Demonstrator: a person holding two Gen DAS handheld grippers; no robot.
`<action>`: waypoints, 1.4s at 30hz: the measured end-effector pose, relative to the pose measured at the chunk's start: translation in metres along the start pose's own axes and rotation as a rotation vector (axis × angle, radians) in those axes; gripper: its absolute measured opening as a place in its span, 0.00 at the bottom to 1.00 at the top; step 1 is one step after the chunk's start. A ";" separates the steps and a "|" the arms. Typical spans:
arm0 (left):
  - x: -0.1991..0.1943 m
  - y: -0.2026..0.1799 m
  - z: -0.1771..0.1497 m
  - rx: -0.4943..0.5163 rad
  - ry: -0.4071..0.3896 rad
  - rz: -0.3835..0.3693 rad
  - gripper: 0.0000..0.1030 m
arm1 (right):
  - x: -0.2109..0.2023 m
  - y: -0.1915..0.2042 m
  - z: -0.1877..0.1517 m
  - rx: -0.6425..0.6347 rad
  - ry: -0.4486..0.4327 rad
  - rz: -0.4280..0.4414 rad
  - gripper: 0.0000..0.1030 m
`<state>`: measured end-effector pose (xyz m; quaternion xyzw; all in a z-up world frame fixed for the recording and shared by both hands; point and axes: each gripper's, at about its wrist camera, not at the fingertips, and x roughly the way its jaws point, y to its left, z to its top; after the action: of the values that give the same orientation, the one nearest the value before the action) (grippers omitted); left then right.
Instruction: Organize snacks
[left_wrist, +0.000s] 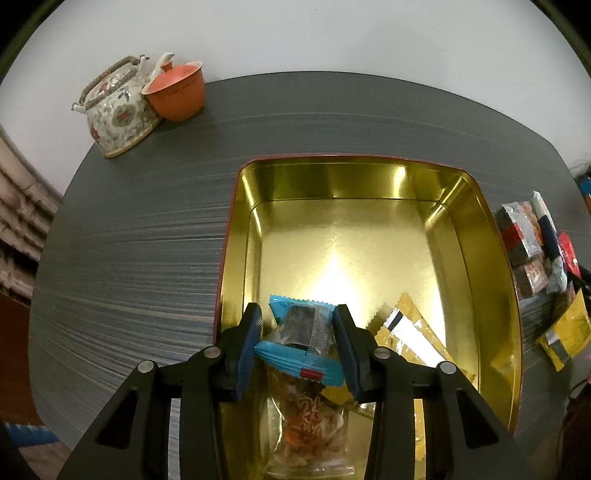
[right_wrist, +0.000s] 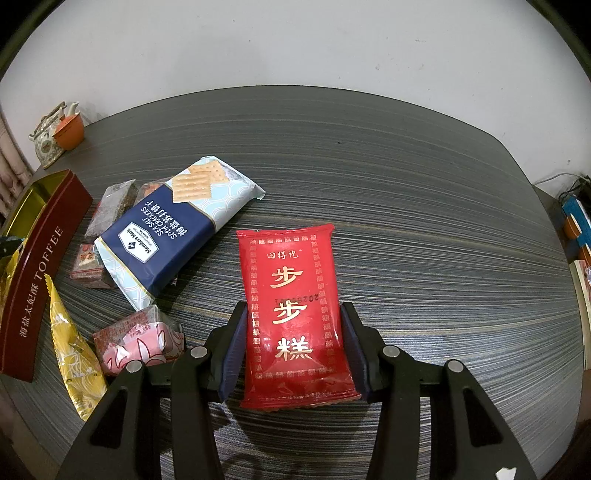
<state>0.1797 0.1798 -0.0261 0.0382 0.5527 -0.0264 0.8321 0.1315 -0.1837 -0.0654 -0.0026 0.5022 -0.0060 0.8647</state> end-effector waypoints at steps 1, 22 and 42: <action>0.000 0.000 0.000 0.001 0.001 0.000 0.41 | 0.000 0.000 0.000 -0.001 0.000 0.000 0.43; -0.050 -0.003 -0.020 0.014 -0.075 -0.018 0.64 | 0.000 0.005 0.005 -0.018 -0.008 -0.020 0.39; -0.072 0.030 -0.060 -0.030 -0.111 0.051 0.69 | -0.068 0.044 0.037 -0.029 -0.160 0.016 0.39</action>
<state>0.0994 0.2157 0.0185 0.0384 0.5047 0.0009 0.8624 0.1307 -0.1387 0.0113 -0.0117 0.4318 0.0086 0.9019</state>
